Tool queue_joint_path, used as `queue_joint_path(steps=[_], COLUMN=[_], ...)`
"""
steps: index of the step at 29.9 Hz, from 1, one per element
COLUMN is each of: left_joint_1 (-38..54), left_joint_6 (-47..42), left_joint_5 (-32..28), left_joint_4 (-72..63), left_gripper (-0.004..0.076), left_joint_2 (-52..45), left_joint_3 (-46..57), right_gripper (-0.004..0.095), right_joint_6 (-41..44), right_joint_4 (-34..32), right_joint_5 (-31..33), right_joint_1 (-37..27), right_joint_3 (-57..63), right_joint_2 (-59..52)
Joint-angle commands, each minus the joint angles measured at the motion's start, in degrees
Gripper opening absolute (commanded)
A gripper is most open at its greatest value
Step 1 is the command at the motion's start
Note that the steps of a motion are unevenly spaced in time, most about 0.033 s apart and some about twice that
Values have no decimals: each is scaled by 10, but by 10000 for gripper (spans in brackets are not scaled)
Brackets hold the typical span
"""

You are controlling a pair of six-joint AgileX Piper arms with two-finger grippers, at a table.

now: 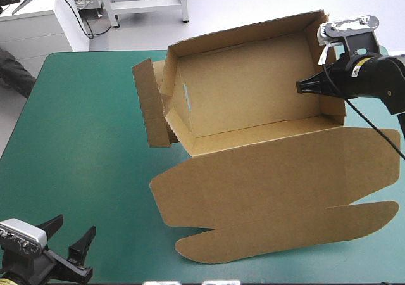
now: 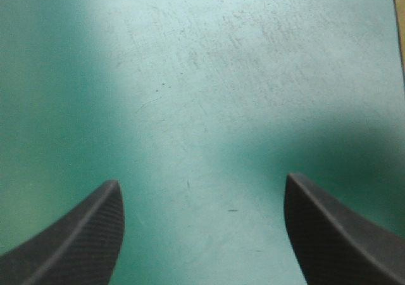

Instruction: Fold the box

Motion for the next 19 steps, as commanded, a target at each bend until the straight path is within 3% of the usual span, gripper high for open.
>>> queue_joint_path(steps=[1,5,10,19], left_joint_1=[1,1,1,1], left_joint_6=[-3,-3,-61,-123], left_joint_5=[-50,-72,-167,-185], left_joint_4=[-51,-81,-39,9], left_gripper=[529,524,523,516], left_joint_2=[8,8,35,262], left_joint_3=[-13,-13,-18,-89], right_gripper=[-19,-19,-19,-19], right_joint_6=[0,0,-4,-6], right_joint_4=[-3,-3,-3,1], right_joint_5=[2,2,2,2], right_joint_1=[-3,-3,-3,-3], right_joint_3=[-15,-15,-15,-15], right_joint_2=[-19,-19,-19,-19])
